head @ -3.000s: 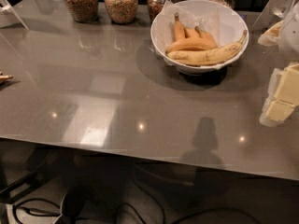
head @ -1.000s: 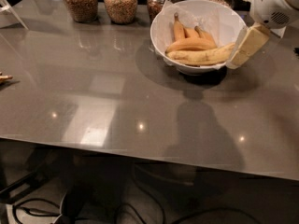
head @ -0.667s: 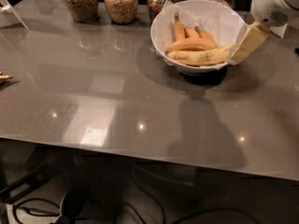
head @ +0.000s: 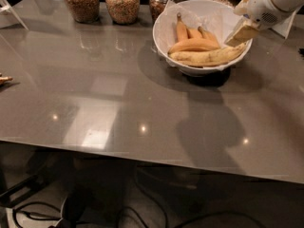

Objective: Pick banana from white bowl

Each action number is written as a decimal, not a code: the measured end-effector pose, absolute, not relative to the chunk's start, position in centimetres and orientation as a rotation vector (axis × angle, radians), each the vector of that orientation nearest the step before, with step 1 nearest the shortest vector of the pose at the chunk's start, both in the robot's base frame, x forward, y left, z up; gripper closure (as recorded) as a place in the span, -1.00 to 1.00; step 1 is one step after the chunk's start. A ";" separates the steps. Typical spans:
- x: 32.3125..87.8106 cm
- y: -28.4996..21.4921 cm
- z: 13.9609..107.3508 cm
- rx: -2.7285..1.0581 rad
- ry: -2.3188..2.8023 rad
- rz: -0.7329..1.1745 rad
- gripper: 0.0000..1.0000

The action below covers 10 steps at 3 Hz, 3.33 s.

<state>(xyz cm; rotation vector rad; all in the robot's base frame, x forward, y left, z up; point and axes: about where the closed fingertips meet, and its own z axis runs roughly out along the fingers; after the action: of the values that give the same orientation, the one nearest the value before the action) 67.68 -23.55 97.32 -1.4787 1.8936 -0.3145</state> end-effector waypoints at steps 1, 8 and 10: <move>68.3 -23.8 95.0 -1.491 1.936 -0.291 0.04; 69.3 -22.5 87.5 -1.768 2.052 -0.256 0.29; 69.2 -21.0 88.6 -1.834 2.019 -0.256 1.00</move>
Offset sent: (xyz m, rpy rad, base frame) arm -0.0044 -0.0039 -0.0627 0.0037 0.1614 -0.0116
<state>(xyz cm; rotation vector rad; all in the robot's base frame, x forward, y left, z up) 69.16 -21.02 88.57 -1.8341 2.0193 -0.2556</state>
